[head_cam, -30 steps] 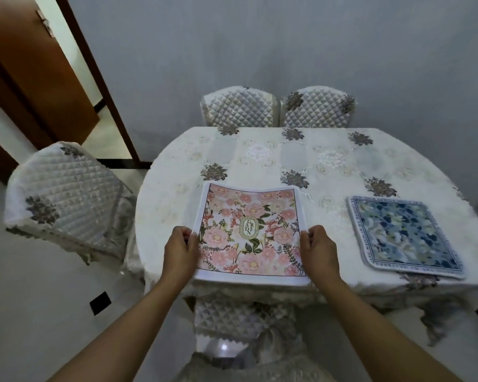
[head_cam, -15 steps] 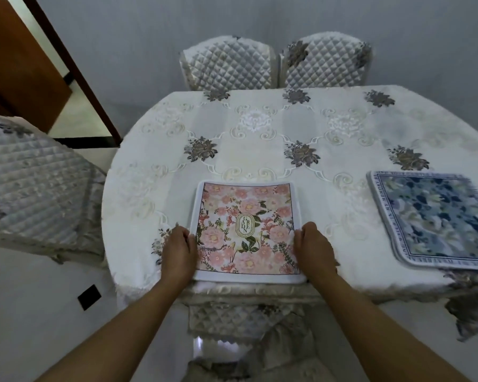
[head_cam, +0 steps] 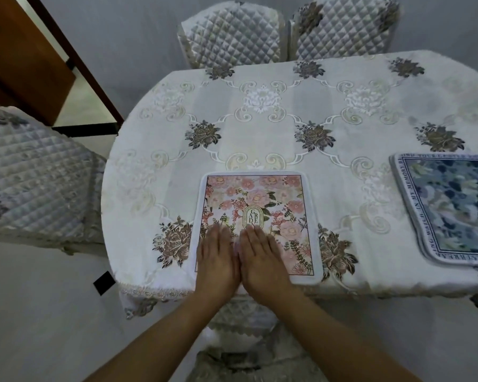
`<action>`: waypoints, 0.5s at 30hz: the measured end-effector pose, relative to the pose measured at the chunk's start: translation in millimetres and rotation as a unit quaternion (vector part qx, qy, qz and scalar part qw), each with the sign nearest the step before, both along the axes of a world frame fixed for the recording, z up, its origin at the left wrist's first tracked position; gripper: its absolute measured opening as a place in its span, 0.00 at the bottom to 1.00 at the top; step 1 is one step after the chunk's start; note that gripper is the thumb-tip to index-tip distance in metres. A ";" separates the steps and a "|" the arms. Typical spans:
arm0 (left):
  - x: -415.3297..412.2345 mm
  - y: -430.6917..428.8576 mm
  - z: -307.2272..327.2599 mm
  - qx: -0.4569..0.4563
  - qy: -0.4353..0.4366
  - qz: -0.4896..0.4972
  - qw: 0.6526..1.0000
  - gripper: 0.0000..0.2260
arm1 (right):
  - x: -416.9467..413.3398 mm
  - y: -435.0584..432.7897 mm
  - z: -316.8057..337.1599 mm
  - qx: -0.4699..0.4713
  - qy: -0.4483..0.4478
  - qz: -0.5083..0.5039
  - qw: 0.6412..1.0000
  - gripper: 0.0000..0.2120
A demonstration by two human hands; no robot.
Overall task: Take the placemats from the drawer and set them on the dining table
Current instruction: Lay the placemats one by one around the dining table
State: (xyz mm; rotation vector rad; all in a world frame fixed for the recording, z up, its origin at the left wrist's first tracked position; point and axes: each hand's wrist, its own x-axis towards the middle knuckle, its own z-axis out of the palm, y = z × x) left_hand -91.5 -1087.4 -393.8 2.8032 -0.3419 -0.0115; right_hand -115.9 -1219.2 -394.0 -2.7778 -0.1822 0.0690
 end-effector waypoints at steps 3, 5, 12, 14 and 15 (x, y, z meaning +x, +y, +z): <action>4.0 6.5 -6.1 0.051 0.026 -0.042 0.997 0.28 | -3.3 -10.9 -9.6 -0.040 0.009 -0.009 0.999 0.29; 5.6 19.8 -6.6 0.058 0.026 -0.055 0.996 0.28 | -9.9 -33.7 -9.6 -0.043 0.013 -0.017 0.999 0.30; 11.6 45.4 3.0 0.060 0.054 -0.049 0.995 0.30 | -28.5 -103.9 -0.1 -0.044 0.037 -0.085 0.995 0.31; 29.6 31.0 10.1 0.049 0.046 -0.073 0.995 0.30 | -5.7 -100.0 8.4 -0.031 0.026 -0.066 0.997 0.30; 43.3 19.9 14.3 0.036 0.042 -0.089 0.995 0.29 | 13.1 -94.4 13.7 -0.020 0.027 -0.050 0.998 0.30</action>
